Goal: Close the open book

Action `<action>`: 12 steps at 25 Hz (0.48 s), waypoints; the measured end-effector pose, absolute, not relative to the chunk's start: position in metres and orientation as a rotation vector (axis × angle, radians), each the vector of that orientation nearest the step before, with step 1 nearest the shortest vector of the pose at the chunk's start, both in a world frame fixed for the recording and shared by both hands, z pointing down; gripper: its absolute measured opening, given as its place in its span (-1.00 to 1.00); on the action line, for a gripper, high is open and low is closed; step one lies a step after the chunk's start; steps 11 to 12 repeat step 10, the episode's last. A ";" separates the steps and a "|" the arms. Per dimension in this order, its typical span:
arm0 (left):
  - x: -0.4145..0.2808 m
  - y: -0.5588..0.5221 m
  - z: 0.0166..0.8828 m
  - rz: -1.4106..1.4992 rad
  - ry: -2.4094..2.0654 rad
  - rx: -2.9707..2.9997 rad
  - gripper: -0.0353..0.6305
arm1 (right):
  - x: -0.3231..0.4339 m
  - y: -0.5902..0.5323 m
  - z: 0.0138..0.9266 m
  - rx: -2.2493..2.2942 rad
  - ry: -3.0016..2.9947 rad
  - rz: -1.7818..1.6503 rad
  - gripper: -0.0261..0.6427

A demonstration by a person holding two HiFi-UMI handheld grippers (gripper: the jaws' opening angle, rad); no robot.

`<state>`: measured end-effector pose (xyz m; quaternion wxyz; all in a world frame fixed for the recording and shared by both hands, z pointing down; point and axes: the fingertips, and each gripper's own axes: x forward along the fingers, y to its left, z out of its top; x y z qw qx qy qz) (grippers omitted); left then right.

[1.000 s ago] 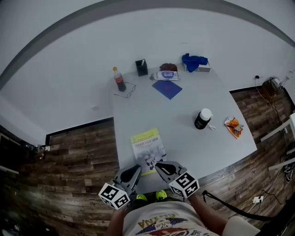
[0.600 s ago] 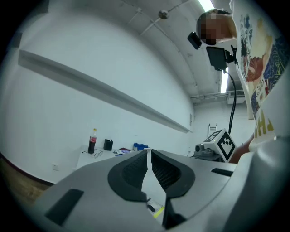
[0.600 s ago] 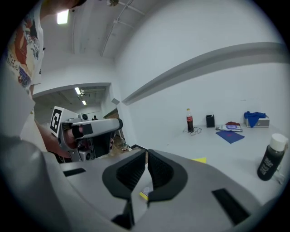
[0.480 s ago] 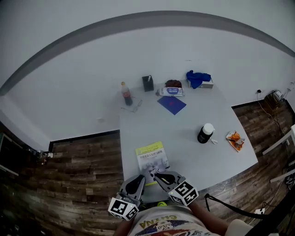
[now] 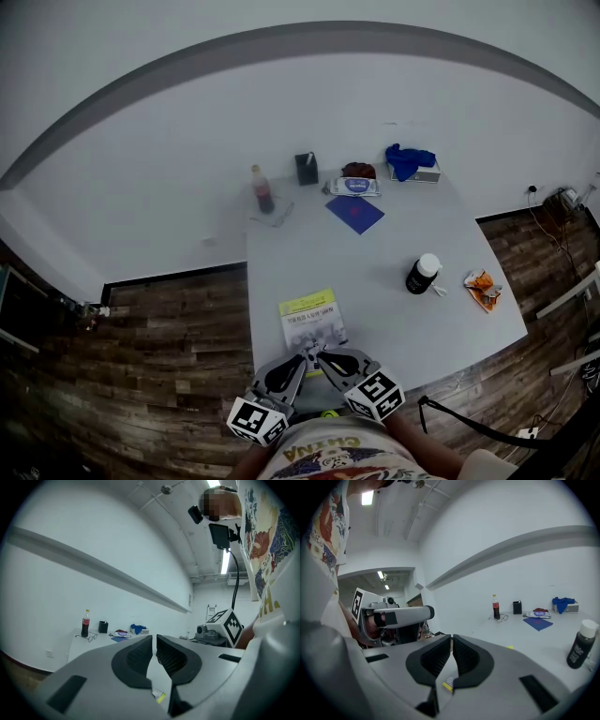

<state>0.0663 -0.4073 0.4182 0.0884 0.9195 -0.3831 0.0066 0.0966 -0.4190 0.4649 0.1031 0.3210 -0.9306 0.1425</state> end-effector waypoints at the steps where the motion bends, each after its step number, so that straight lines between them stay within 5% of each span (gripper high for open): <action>1: 0.066 -0.409 0.418 0.021 -1.143 2.735 -0.78 | 0.098 -0.421 0.466 0.952 -2.745 0.423 -0.84; 12: 0.059 -0.414 0.421 0.030 -1.155 2.719 -0.78 | 0.092 -0.425 0.462 0.957 -2.755 0.414 -0.84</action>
